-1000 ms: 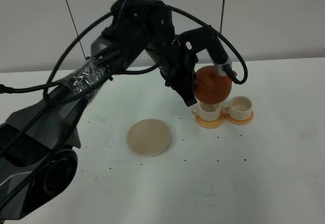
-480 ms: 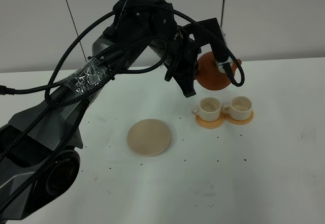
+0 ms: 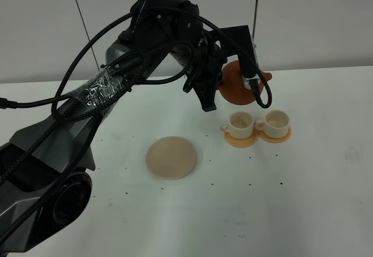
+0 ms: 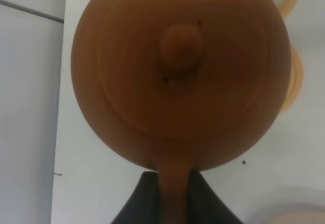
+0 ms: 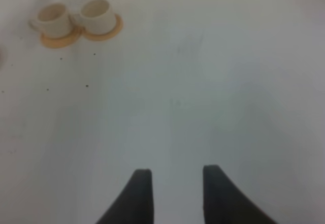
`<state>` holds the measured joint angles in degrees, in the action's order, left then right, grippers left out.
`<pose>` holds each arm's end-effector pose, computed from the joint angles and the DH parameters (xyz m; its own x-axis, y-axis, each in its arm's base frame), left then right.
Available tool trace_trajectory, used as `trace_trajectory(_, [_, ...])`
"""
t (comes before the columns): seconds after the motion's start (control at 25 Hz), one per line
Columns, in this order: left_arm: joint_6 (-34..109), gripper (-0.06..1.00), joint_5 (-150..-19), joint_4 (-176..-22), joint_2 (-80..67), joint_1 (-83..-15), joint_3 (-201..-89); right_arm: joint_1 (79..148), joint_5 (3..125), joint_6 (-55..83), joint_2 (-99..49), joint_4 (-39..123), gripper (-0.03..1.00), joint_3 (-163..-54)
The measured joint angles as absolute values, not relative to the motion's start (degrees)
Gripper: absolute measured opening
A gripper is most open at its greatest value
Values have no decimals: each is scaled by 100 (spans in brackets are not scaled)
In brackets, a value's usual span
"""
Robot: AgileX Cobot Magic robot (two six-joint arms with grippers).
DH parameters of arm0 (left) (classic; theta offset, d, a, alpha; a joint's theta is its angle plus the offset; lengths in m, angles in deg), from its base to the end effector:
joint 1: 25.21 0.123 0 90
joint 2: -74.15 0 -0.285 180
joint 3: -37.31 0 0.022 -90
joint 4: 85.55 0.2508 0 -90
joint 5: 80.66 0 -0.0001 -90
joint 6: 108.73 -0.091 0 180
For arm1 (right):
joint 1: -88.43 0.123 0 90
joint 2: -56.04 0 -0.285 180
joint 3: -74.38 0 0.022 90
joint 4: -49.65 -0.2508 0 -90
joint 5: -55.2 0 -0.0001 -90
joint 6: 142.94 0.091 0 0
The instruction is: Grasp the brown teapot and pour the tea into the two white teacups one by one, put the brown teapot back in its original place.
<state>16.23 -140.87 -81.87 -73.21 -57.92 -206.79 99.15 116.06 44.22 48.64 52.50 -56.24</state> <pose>0.4576 -0.2878 0.2550 0.0592 0.9557 -0.2883 0.8454 0.1056 0.5235 -0.0035 -0.0047 0.2733 -0.4679 0.0137 -0.8837 -0.1015 0.9924 0.0691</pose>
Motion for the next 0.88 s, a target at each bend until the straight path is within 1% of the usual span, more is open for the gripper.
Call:
trace_trajectory(0.44, [1589, 17, -14171, -8090, -7727, -5986, -20697, 9915, 11606, 4427, 4864, 5250, 24, -5624])
trace_trajectory(0.88, [1701, 17, -14167, -7923, -7741, -6020, -20697, 9915, 11606, 4422, 4864, 5250, 24, -5624])
